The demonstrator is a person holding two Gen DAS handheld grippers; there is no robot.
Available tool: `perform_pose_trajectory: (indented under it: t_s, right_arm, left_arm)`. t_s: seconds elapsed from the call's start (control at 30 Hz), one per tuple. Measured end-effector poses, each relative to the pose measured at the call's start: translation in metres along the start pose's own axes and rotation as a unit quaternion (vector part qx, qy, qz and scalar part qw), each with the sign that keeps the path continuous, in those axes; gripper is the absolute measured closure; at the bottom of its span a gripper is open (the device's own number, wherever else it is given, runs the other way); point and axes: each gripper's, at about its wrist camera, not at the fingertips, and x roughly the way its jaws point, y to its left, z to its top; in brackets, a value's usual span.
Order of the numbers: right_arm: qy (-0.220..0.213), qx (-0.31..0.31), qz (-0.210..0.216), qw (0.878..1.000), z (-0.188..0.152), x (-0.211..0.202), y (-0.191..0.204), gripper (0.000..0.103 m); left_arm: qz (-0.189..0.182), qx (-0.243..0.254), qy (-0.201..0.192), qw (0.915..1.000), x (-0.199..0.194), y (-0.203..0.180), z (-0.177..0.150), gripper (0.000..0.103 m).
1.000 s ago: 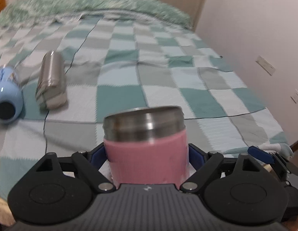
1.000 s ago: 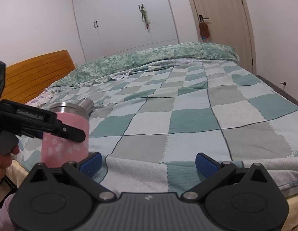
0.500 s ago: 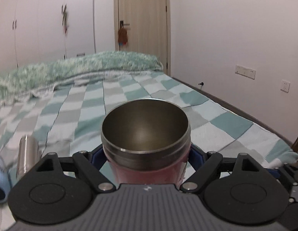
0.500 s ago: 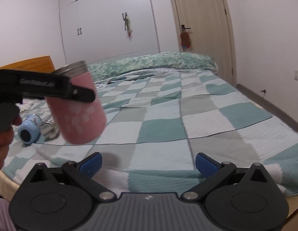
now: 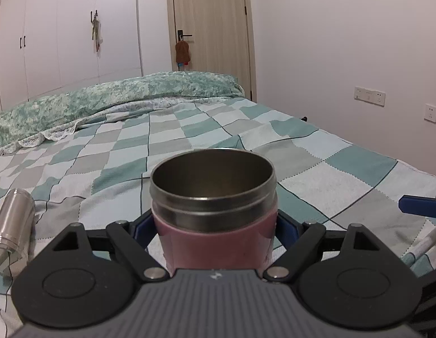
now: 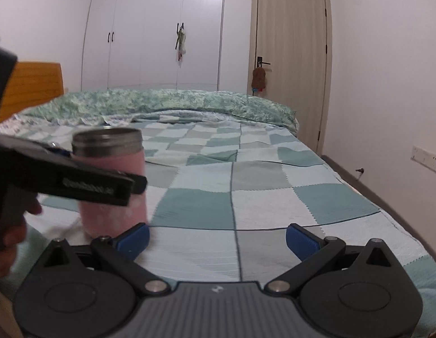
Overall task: Flip cup upright
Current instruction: 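Rotate the pink tumbler upright in the left tool, opening facing up, then lower the upright pink tumbler onto the bed and open the left tool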
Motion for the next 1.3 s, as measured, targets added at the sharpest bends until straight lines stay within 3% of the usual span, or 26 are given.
perform_pose_trajectory:
  t_s: [0.13,0.23,0.4,0.63,0.83,1.1,1.3]
  right_arm:
    - [0.006,0.007,-0.003,1.0,-0.002,0.005,-0.007,0.0]
    - [0.009,0.008,-0.006,1.0,-0.004,0.006,-0.008,0.0]
    - [0.005,0.012,-0.005,1.0,-0.003,0.0,-0.008,0.0]
    - [-0.016,0.013,0.005,1.0,0.003,-0.019,0.003,0.0]
    - [-0.035,0.012,0.024,0.999,0.003,-0.038,0.022,0.0]
    - [-0.055,0.016,0.056,0.997,-0.01,-0.058,0.058,0.0]
    - [-0.092,0.013,0.07,0.993,-0.029,-0.071,0.085,0.0]
  left_arm:
    - [-0.002,0.005,-0.005,1.0,0.001,-0.001,0.0,0.017]
    - [-0.008,0.011,-0.009,0.9999,0.002,-0.003,0.0,0.0]
    - [-0.012,-0.003,-0.031,0.9994,-0.015,0.003,-0.003,0.0]
    - [-0.006,-0.024,-0.105,0.9941,-0.08,0.031,0.002,0.0]
    - [0.028,-0.042,-0.149,0.9875,-0.139,0.077,-0.019,0.0]
    - [0.102,-0.042,-0.126,0.9858,-0.178,0.133,-0.075,0.0]
    - [0.166,-0.061,-0.128,0.9758,-0.2,0.152,-0.122,0.0]
